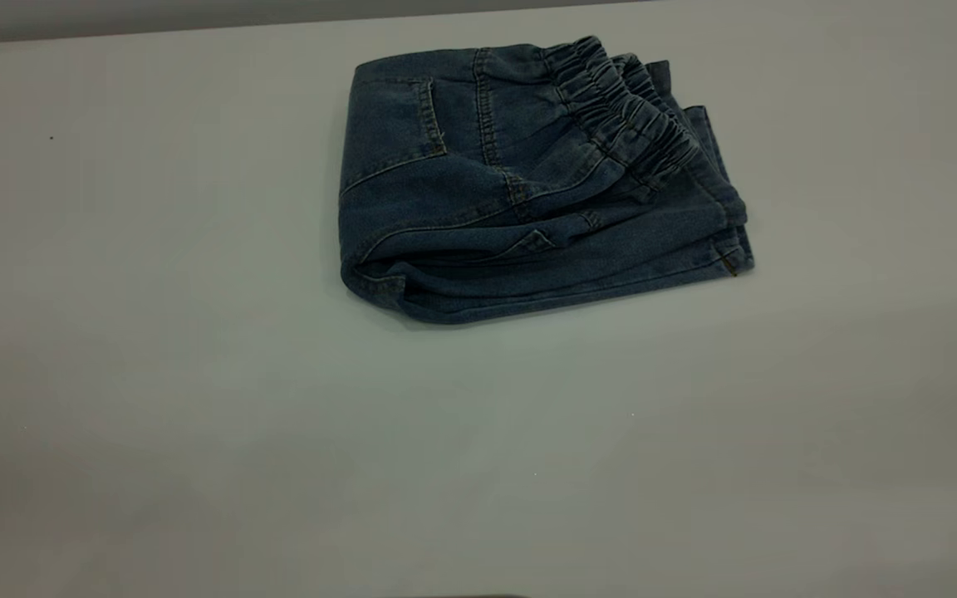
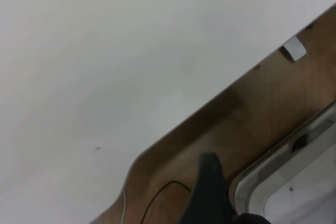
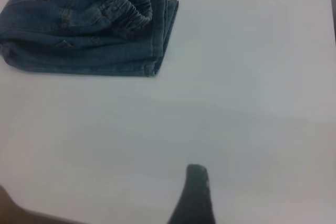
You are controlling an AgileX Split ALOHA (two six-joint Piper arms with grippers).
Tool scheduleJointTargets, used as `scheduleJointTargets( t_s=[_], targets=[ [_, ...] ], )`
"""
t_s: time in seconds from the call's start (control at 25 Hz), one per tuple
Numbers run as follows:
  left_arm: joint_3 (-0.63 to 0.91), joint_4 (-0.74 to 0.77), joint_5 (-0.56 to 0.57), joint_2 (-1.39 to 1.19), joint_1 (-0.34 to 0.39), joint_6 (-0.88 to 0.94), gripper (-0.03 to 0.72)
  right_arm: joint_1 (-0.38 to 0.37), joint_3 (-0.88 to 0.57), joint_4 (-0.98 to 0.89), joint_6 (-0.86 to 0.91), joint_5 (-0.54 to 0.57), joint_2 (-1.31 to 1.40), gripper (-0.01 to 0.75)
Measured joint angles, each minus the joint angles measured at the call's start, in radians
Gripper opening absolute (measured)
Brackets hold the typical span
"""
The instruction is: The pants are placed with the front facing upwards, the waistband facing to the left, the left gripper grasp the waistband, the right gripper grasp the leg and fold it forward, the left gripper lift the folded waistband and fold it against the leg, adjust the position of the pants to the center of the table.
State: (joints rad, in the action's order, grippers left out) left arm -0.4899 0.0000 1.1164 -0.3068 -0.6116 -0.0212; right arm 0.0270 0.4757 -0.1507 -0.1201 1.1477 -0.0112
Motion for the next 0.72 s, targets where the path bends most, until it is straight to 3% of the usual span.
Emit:
scheduleJointTargets(
  t_s=[0.08, 0.4, 0.56, 0.72],
  targets=[
    [0.0, 0.0, 0.0, 0.005, 0.05, -0.001, 0.541, 0.0, 0.0, 0.0, 0.0, 0.0, 0.0, 0.542],
    [0.0, 0.0, 0.0, 0.163, 0.484, -0.002, 0.541, -0.003, 0.0, 0.0, 0.0, 0.0, 0.0, 0.542],
    [0.0, 0.0, 0.004, 0.297, 0.593, -0.002, 0.541, -0.022, 0.0, -0.002, 0.0, 0.0, 0.0, 0.542],
    [0.0, 0.0, 0.011, 0.325, 0.618, -0.003, 0.541, -0.025, 0.0, -0.005, 0.0, 0.0, 0.0, 0.542]
  ],
)
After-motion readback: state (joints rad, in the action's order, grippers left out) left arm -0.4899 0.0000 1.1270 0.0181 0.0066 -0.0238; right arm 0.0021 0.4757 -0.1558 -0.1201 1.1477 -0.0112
